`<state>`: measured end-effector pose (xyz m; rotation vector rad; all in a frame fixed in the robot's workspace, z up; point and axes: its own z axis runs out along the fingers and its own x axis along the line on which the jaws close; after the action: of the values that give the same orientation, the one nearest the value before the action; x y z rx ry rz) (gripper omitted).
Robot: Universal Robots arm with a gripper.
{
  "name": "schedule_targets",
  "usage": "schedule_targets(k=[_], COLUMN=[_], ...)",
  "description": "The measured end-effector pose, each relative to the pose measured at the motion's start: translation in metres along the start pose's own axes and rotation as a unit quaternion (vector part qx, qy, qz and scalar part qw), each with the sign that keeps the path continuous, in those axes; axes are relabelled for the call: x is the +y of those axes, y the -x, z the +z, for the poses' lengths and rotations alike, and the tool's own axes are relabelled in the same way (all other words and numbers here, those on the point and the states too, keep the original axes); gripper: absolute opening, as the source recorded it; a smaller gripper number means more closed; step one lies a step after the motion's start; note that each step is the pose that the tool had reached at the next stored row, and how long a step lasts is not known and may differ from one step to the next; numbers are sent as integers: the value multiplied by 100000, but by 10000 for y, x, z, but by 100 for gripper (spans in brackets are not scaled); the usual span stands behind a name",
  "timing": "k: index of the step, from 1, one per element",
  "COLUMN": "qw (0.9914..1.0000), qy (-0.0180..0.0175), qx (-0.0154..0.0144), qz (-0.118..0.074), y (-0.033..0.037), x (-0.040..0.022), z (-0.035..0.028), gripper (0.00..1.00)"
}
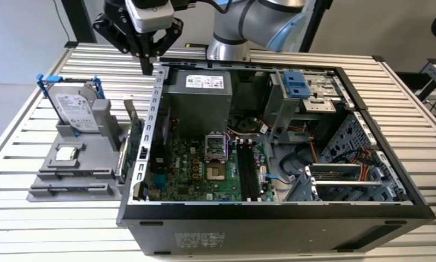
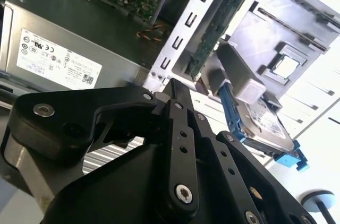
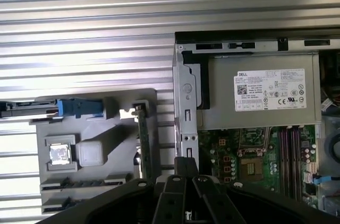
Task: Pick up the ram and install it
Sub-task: 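Reach for the ram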
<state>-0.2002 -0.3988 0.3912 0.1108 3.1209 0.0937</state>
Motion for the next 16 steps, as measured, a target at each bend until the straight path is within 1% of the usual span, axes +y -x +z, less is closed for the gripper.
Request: schedule_targets(k=[16], qw=[100000], qy=[2], qx=[-3], qz=[0], y=[-161], x=[-11], z=[-3], gripper=[0])
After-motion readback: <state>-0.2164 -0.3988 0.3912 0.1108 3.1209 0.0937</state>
